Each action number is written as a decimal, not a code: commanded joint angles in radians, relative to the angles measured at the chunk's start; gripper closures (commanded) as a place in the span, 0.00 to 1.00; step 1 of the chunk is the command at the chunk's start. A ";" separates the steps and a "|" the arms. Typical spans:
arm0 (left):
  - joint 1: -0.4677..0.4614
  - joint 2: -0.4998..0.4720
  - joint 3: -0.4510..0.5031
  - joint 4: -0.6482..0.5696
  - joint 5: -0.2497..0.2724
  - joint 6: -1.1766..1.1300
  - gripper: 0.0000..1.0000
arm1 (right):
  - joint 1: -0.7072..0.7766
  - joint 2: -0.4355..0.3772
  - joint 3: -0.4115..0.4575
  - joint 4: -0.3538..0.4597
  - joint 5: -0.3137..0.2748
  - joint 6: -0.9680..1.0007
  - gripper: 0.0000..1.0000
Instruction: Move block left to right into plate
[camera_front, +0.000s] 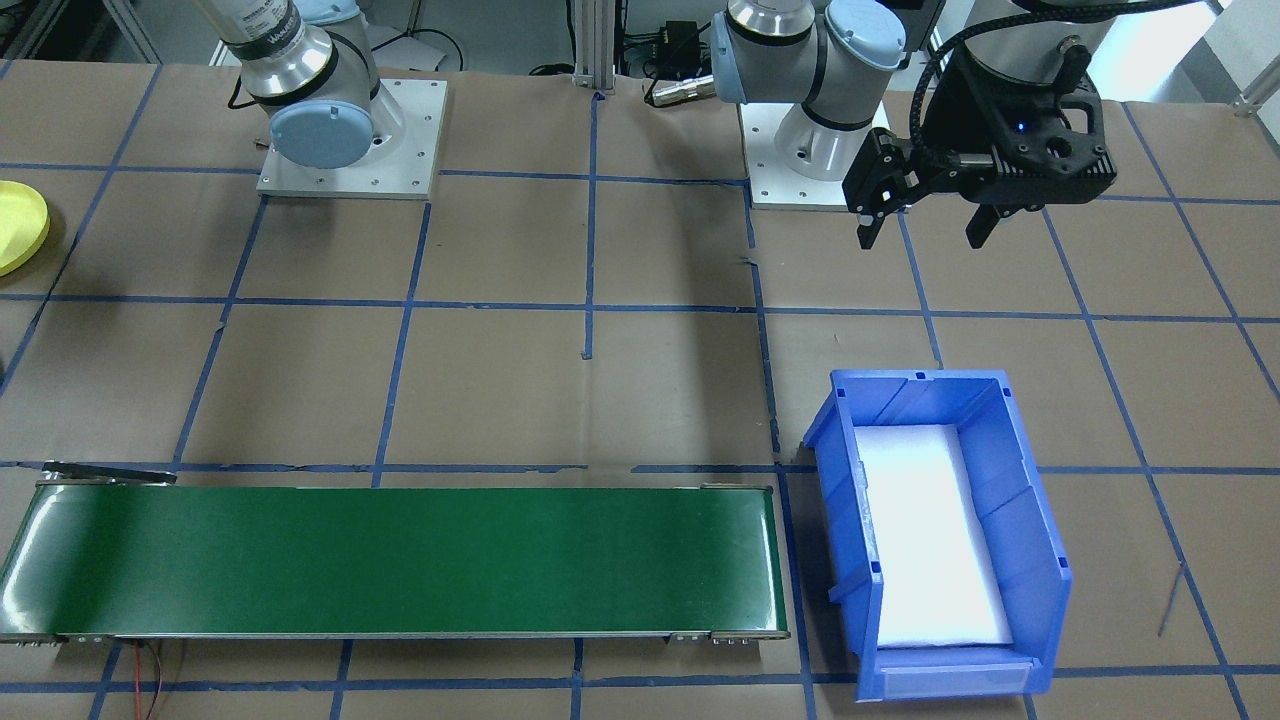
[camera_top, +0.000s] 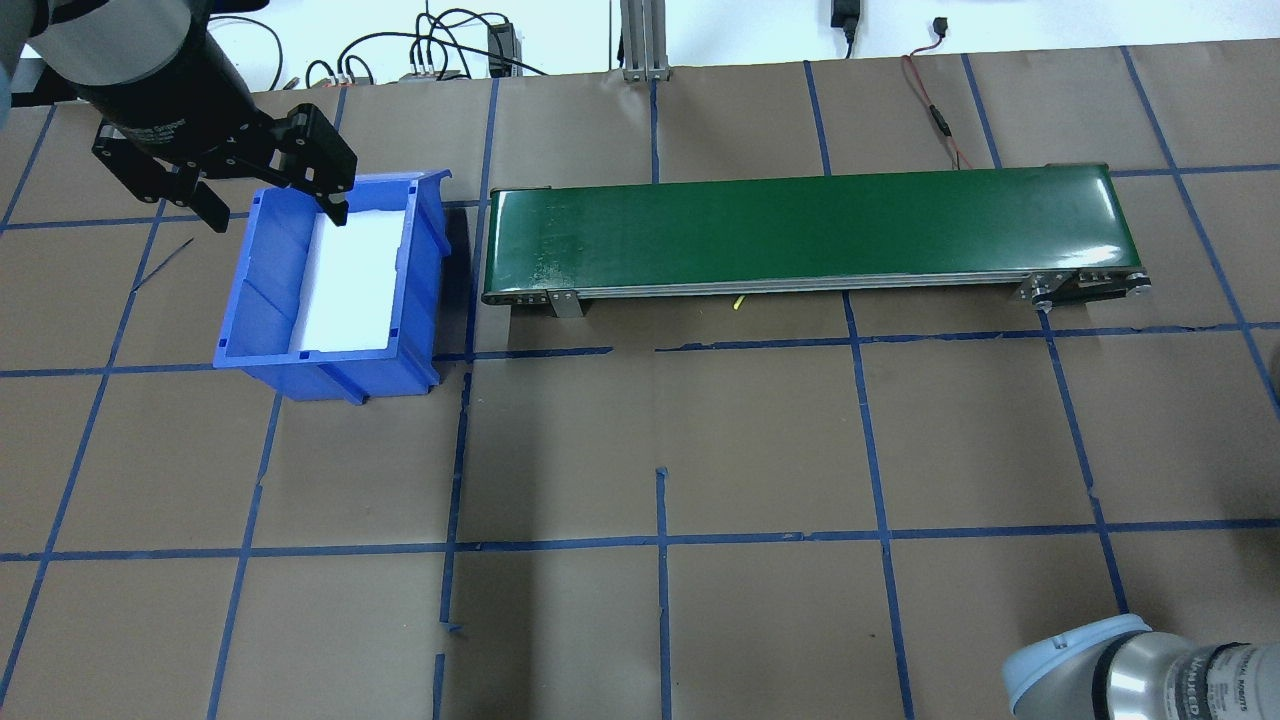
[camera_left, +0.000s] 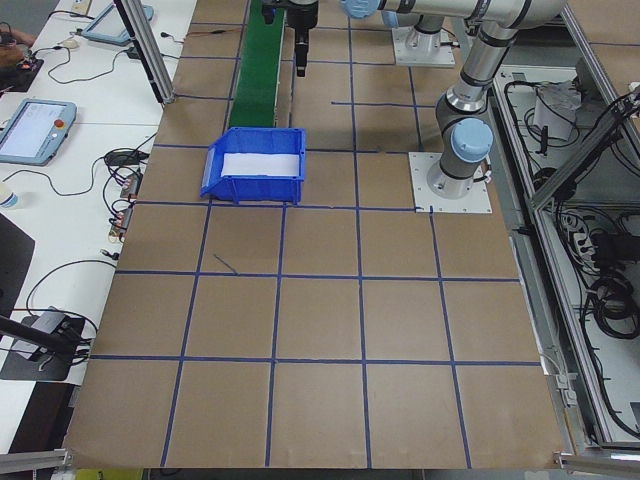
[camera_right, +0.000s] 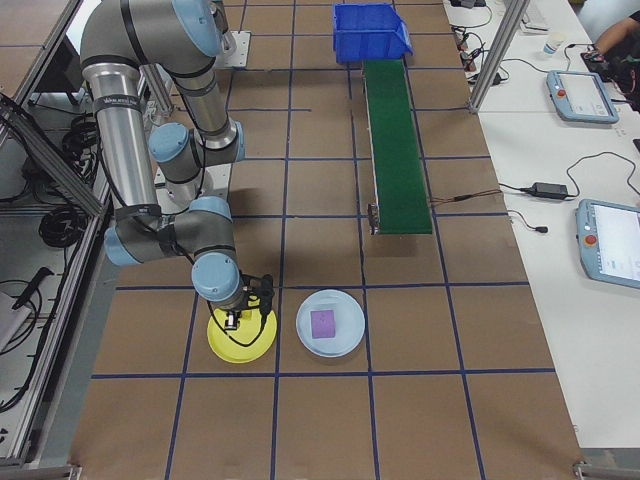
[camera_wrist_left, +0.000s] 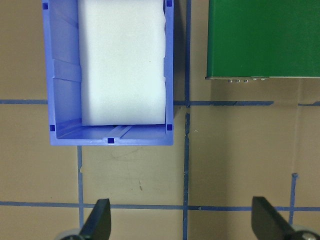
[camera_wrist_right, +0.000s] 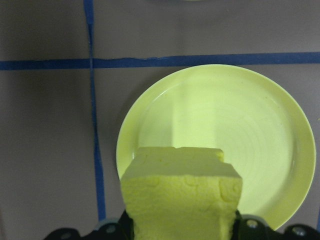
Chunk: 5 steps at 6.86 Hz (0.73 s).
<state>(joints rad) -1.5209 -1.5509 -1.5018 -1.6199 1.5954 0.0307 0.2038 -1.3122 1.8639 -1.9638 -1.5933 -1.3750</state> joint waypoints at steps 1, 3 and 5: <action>0.001 0.000 0.000 0.000 0.000 0.000 0.00 | -0.011 0.047 0.003 -0.064 0.006 -0.024 0.63; -0.001 0.000 0.000 0.000 0.000 0.000 0.00 | -0.011 0.051 -0.002 -0.079 0.004 -0.022 0.38; -0.001 0.000 0.000 0.000 0.000 0.000 0.00 | -0.011 0.056 0.006 -0.086 0.004 -0.019 0.05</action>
<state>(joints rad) -1.5216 -1.5508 -1.5018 -1.6199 1.5953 0.0307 0.1933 -1.2580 1.8680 -2.0460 -1.5892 -1.3955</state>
